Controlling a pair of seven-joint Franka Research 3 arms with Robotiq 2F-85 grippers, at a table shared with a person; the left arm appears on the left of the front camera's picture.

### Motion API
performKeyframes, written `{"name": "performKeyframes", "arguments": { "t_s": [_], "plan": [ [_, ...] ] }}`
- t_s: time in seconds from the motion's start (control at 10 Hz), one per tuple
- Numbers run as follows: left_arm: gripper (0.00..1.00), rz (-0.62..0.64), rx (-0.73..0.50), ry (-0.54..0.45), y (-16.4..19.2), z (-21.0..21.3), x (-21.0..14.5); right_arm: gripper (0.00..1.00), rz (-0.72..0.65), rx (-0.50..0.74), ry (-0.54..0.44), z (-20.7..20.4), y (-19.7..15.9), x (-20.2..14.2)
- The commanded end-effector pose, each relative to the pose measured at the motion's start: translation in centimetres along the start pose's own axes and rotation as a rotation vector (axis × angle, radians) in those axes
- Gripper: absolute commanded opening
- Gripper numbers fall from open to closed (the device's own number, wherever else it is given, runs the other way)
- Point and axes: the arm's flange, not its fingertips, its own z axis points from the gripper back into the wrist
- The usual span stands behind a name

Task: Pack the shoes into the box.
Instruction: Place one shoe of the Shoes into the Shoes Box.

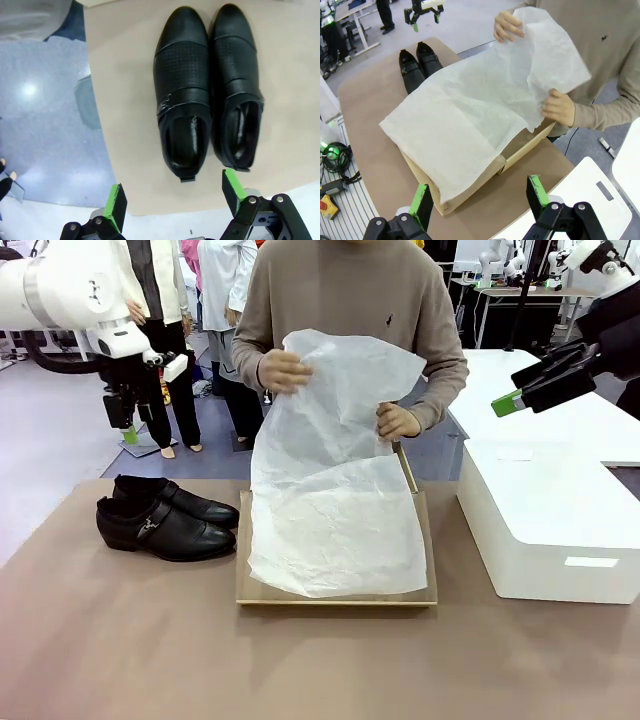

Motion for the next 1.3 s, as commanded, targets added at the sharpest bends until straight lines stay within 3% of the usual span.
{"name": "performKeyframes", "arguments": {
  "t_s": [0.0, 1.2],
  "plan": [
    [1.0, -0.005, 0.04, 0.033, 1.1, -1.6, 0.1, 1.0, -0.001, 0.012, -0.013, -0.1, 0.0, 0.0],
    [1.0, 0.007, -0.025, 0.008, 1.8, -5.0, 0.1, 1.0, -0.001, 0.012, -0.013, -0.1, 0.0, 0.0]
  ]
}}
